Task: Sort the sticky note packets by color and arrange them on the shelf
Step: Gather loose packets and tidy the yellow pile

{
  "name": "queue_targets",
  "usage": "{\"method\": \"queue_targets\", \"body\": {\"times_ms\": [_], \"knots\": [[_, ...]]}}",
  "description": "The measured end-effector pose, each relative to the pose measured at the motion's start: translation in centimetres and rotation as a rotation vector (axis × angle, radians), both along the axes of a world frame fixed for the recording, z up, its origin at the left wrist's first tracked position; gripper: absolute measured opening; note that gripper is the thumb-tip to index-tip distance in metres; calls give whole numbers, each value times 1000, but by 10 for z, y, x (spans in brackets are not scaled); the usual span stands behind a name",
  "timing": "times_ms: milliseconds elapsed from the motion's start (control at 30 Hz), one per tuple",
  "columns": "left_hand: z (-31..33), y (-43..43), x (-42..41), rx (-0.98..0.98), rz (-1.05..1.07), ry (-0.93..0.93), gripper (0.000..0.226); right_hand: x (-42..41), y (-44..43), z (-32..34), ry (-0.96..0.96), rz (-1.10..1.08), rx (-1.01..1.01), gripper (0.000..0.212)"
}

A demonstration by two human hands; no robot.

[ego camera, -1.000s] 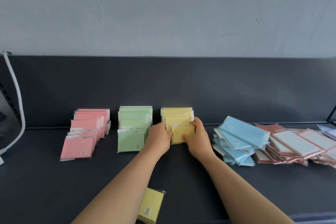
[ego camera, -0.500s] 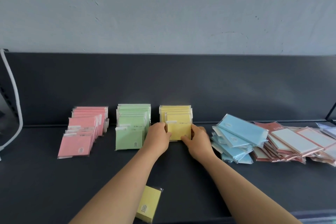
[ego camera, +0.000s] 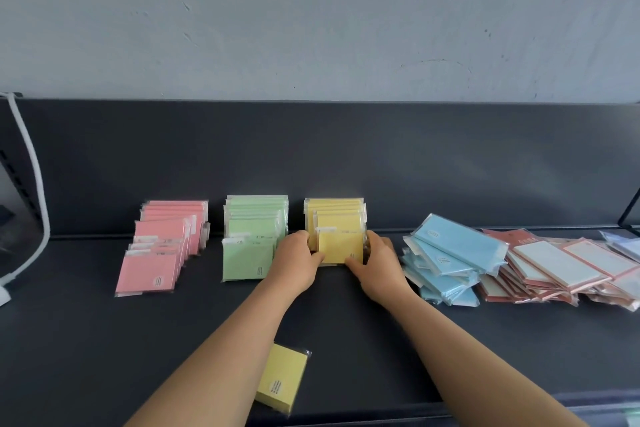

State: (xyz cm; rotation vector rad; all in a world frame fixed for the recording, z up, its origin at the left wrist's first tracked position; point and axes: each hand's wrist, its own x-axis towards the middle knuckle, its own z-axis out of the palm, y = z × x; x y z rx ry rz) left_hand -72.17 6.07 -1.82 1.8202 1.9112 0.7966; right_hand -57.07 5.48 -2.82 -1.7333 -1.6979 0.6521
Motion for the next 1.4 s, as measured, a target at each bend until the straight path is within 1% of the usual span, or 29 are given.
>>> {"method": "queue_targets", "body": {"times_ms": [67, 200, 300, 333, 400, 500, 600, 700, 833, 933, 1000, 1100, 1233, 1300, 1400], "knots": [[4, -5, -2, 9, -1, 1, 21, 0, -4, 4, -42, 10, 10, 58], [13, -19, -4, 34, -28, -24, 18, 0, -17, 11, -50, 51, 45, 58], [24, -35, -14, 13, -37, -33, 49, 1, -29, 15, -49, 86, 75, 58], [28, -42, -21, -7, -56, -24, 57, 2, -33, 16, -55, 96, 85, 59], [37, -58, -38, -85, -112, 13, 66, 4, -43, 17, -67, 124, 67, 64], [49, -83, -65, -299, -174, 75, 73, 7, -55, 13, -61, 186, -4, 75], [56, -100, -81, -500, -262, 221, 75, 4, -70, 8, -11, 262, -34, 73], [52, -111, -85, -564, -345, 290, 70, -3, -82, 3, 57, 298, -50, 69], [43, -118, -84, -508, -375, 332, 58, -7, -92, -1, 95, 312, -64, 67], [40, -119, -84, -478, -367, 301, 55, -5, -98, -1, 125, 305, -66, 61], [37, -119, -80, -416, -330, 270, 54, -2, -102, -1, 180, 300, -66, 55], [30, -117, -67, -295, -248, 144, 51, 2, -107, 1, 281, 306, -81, 49], [24, -109, -41, -180, -248, -52, 50, 6, -101, 1, 314, 246, -68, 55], [22, -101, -27, -138, -253, -133, 57, 8, -95, 1, 266, 212, -37, 54], [15, -85, -11, -83, -186, -256, 73, 11, -81, 3, 219, 146, 14, 44]]}}
